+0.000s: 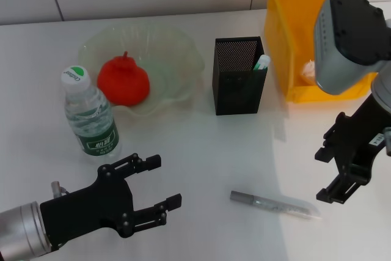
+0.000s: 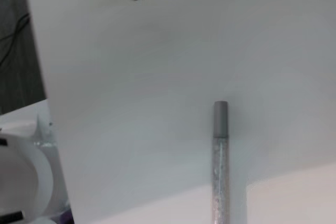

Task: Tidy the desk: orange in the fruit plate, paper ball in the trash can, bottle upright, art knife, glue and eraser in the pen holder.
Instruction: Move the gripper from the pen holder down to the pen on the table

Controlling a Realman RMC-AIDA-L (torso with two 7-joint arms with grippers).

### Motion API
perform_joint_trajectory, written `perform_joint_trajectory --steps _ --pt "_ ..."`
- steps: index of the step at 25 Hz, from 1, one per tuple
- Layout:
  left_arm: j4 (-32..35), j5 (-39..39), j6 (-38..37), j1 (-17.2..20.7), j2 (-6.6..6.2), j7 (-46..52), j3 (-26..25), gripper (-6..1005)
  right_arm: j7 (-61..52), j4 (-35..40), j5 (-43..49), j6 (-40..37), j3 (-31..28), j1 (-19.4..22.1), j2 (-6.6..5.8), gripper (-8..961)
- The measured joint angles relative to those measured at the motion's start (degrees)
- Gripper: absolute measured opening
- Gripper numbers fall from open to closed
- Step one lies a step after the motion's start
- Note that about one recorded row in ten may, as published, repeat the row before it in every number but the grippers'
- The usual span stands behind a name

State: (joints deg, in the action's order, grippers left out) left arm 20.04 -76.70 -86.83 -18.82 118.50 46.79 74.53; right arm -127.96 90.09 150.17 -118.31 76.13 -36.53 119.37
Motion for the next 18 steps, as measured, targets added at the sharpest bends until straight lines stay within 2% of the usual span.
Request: perform_joint_trajectory --steps 2,3,4,8,12,18 --pt "0.0 0.06 -0.06 -0.09 -0.01 0.08 0.0 794 -2.03 -0.08 0.11 0.27 0.68 -0.13 -0.01 729" --pt "0.0 0.1 -0.1 -0.1 -0.02 0.23 -0.04 794 -5.9 0.0 0.21 1.23 3.78 0.2 0.11 729" --pt "0.0 0.1 -0.1 -0.1 -0.02 0.23 -0.04 794 -5.9 0.0 0.21 1.23 3.78 0.2 0.11 729" --pt "0.0 0.13 -0.1 -0.22 -0.03 0.47 -0.09 794 -10.91 -2.15 0.86 8.16 12.84 2.31 0.42 729" --pt "0.1 0.15 -0.47 -0.25 -0.03 0.56 -0.09 794 -15.24 -3.61 0.78 12.74 16.15 2.84 0.46 729" --pt "0.26 0.15 -0.68 -0.25 -0.04 0.62 -0.1 794 -17.05 -4.48 0.77 14.52 18.98 2.8 0.5 726"
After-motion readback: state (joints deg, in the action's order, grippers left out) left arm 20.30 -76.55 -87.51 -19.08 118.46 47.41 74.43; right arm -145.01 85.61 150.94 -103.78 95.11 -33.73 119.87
